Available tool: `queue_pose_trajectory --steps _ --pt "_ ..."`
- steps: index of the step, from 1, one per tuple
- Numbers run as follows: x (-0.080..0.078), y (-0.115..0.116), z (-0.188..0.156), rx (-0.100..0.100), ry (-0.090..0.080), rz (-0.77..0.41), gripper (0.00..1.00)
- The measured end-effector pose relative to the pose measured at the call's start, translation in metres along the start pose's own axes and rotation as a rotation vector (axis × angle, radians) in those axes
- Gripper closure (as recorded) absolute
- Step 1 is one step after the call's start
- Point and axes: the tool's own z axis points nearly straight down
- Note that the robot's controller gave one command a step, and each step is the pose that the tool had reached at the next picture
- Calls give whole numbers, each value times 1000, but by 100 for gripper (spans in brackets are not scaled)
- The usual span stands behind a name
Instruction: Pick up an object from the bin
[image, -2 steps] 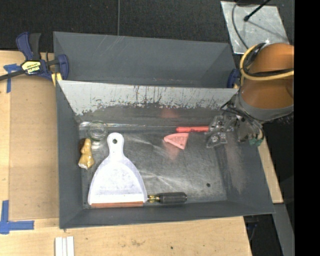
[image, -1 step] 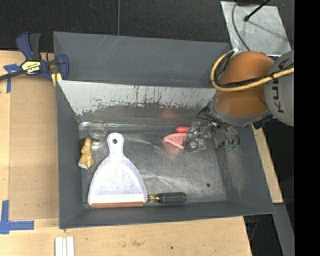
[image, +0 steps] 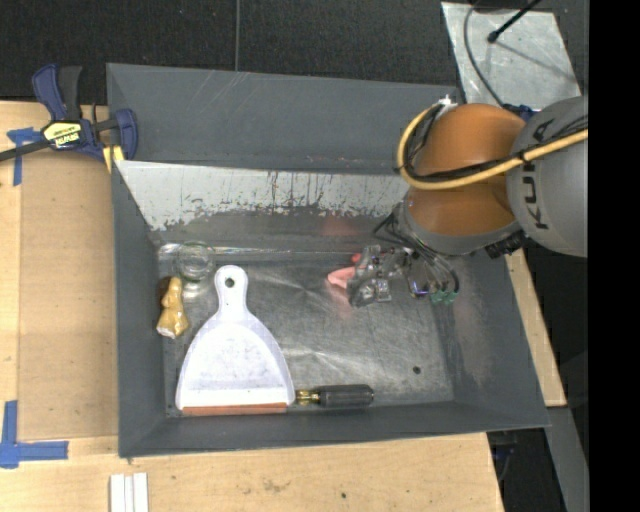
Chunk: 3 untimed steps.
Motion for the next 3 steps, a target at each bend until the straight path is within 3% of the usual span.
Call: queue_pose_trajectory --steps 1,2,3 --pt "-40 -14 10 3 -1 325 0" --pt "-40 -14 10 3 -1 324 0" --pt "-43 -18 60 2 -9 296 0"
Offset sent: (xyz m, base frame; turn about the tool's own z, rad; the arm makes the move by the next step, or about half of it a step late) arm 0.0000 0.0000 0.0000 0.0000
